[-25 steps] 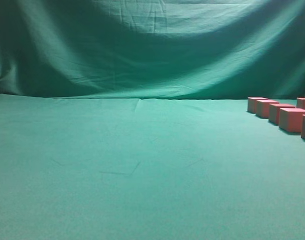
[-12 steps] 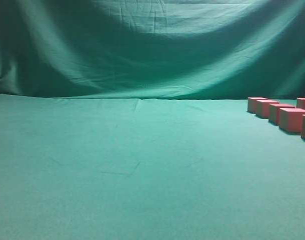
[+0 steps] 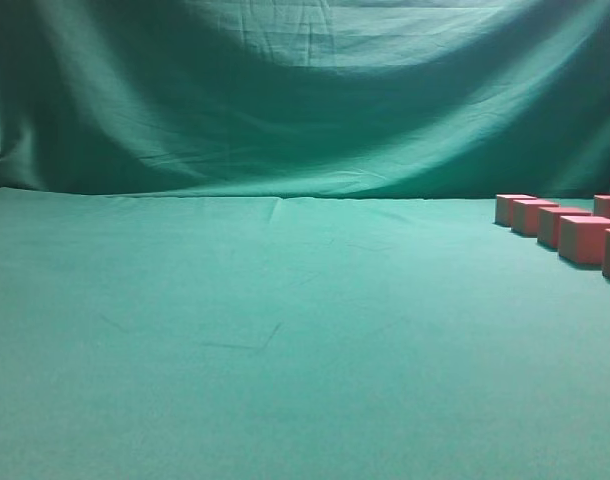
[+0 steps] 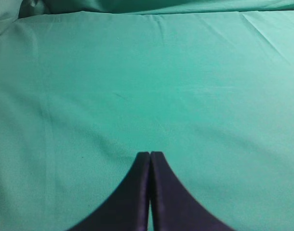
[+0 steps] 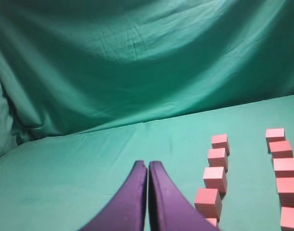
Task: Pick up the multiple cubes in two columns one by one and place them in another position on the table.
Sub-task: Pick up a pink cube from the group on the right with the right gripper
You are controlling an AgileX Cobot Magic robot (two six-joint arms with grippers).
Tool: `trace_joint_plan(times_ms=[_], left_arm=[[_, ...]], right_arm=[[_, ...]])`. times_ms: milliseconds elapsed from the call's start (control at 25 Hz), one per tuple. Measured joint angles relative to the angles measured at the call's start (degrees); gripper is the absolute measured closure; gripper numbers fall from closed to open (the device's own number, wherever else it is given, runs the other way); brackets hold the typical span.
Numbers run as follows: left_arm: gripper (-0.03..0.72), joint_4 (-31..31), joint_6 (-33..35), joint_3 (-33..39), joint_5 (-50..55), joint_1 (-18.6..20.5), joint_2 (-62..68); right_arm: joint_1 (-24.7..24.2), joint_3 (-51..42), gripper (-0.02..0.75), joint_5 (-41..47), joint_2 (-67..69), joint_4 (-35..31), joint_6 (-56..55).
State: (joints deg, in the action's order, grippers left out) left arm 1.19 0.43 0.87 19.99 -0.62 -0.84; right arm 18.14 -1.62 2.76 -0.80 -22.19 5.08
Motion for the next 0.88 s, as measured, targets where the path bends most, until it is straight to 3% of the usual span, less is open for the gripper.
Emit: trace_joint_plan(times_ms=[280,520,680,880], left_arm=[[0.688,0.0,0.0,0.0,0.0,0.0,0.0],[0.688,0.0,0.0,0.0,0.0,0.0,0.0],[0.688,0.0,0.0,0.0,0.0,0.0,0.0],[0.688,0.0,0.0,0.0,0.0,0.0,0.0]], right_arm=[[0.0,10.2,0.738,5.6,1.3,0.0,3.5],[0.0,12.6,0.738,7.1,3.4,-0.3,4.6],[0.0,17.9,0.738,18.2,9.9,-0.1,2.9],[0.0,27.5,0.738,34.4,24.8,4.7,-0.9]])
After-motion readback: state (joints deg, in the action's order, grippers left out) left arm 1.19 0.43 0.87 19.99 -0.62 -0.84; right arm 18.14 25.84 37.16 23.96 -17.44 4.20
